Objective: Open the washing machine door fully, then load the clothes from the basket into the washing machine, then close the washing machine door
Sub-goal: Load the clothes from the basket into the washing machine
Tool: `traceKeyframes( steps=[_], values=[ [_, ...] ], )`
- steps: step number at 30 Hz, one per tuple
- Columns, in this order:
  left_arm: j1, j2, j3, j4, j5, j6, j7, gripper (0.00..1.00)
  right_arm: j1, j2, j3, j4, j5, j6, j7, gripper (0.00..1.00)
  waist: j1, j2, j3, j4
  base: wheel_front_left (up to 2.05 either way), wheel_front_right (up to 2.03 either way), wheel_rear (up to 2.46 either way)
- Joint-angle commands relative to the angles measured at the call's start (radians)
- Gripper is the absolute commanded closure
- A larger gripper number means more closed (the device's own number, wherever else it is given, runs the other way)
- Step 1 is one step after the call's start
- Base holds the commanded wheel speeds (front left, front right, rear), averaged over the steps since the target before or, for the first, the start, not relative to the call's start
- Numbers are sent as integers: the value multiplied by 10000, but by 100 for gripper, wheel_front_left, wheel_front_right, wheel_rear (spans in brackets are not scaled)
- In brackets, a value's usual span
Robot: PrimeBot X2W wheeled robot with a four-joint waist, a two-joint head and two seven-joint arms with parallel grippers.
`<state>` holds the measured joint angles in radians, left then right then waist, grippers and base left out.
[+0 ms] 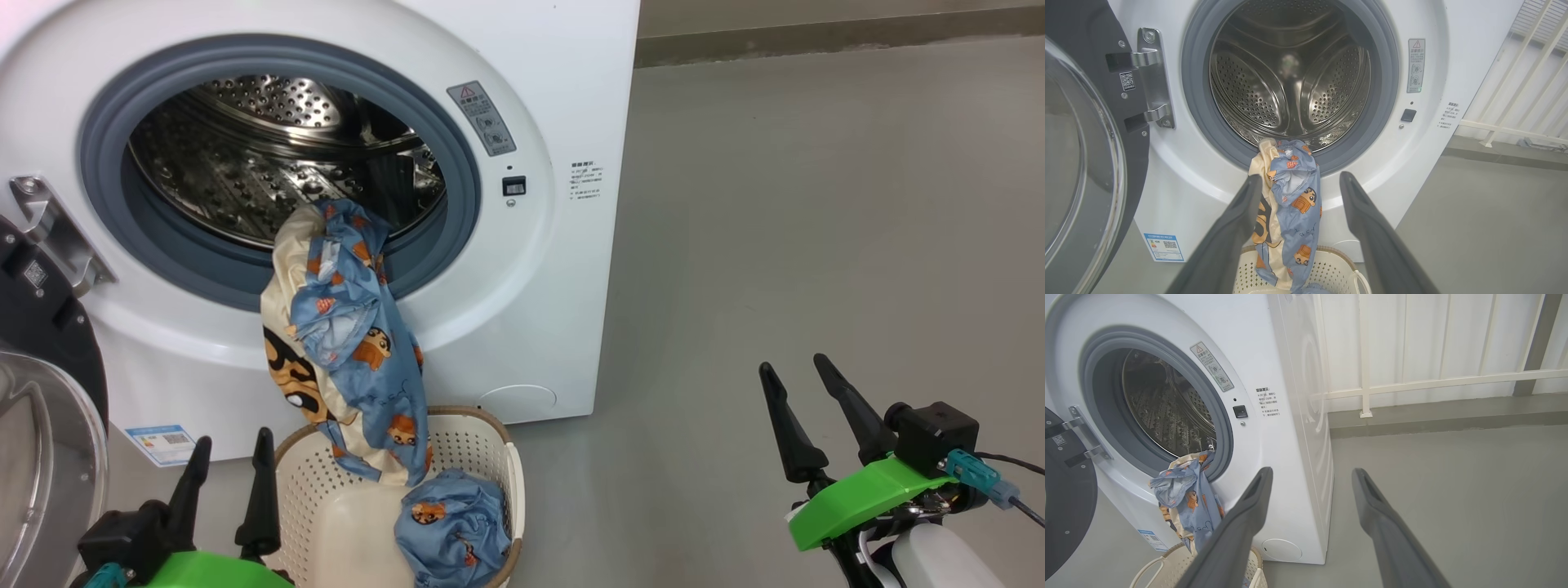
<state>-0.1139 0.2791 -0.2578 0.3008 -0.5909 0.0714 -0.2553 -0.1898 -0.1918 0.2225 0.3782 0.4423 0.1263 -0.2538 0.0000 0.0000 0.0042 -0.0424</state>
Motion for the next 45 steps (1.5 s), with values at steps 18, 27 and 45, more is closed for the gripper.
traceKeyframes(
  steps=[18, 27, 45],
  values=[
    [-749, 103, 187, 502, -185, -154, 1, 0, -257, -132, 292, -269, 111, 44, -80, 0, 0, 0, 465, -236, 0, 0, 0],
    [-1635, 15, 24, 1634, -313, -506, 150, 0, -500, -100, 264, -391, 3, 44, -80, 0, 0, 0, 1194, -525, 0, 0, 0],
    [-5082, -14, -157, 6108, -549, -1606, 269, 0, -1306, 159, 61, -812, -402, 44, -80, 0, 0, 0, 3488, -1260, 0, 0, 0]
  ],
)
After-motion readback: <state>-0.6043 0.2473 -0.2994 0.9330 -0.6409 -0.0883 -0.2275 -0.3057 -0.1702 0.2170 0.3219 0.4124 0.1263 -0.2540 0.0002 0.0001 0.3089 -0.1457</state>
